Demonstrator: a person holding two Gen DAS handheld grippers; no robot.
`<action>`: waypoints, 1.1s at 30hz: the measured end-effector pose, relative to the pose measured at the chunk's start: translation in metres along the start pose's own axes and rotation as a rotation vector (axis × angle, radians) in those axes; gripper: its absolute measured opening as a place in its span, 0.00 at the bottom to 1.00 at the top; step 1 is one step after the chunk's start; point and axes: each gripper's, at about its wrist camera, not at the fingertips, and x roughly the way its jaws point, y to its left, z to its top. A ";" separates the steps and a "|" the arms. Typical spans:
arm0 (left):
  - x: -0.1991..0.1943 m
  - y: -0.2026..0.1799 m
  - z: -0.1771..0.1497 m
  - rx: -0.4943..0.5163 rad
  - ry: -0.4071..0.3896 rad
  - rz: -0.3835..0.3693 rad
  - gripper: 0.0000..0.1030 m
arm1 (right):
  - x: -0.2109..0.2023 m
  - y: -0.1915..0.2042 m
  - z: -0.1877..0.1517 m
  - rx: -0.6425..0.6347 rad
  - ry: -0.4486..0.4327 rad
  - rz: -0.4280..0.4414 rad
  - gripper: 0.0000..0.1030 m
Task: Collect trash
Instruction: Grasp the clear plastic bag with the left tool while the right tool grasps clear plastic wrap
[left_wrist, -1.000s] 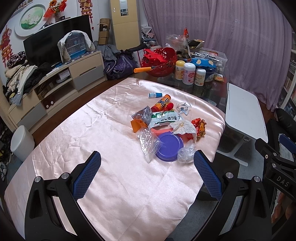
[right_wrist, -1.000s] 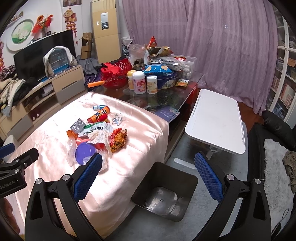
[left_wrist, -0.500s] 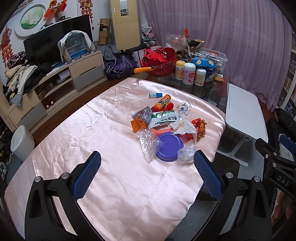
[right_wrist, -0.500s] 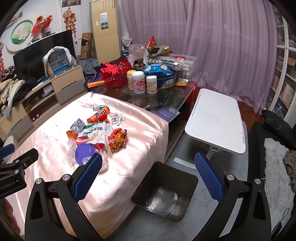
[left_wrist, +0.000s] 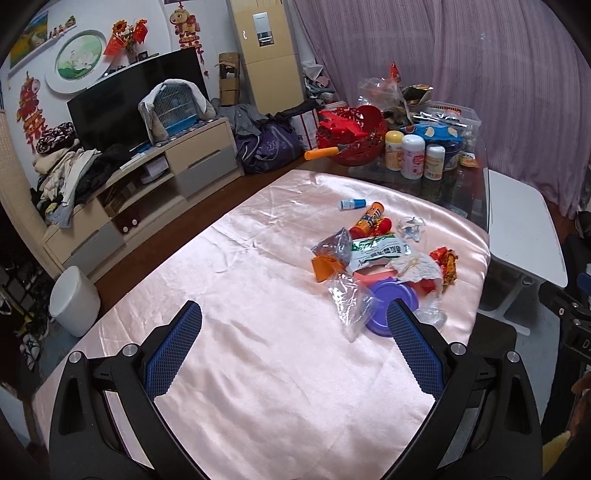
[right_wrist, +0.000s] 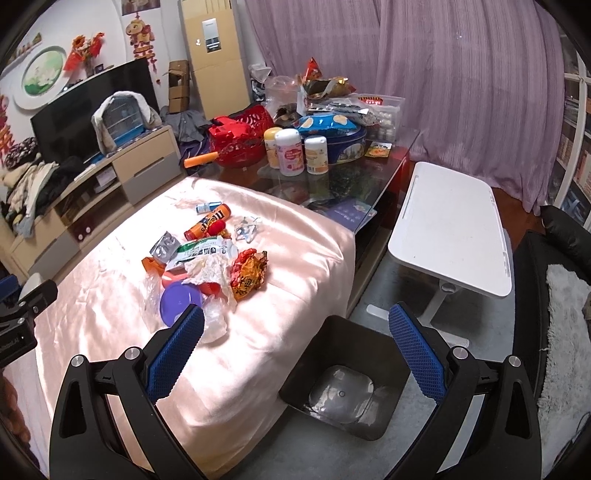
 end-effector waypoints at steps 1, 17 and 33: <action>0.005 0.002 -0.003 -0.003 0.013 -0.009 0.92 | 0.004 0.002 0.000 0.002 0.007 0.008 0.97; 0.076 0.003 -0.036 0.035 0.187 -0.177 0.92 | 0.067 0.050 -0.019 -0.006 0.135 0.077 0.93; 0.126 -0.016 -0.031 0.066 0.241 -0.314 0.68 | 0.129 0.073 -0.033 -0.063 0.242 0.192 0.33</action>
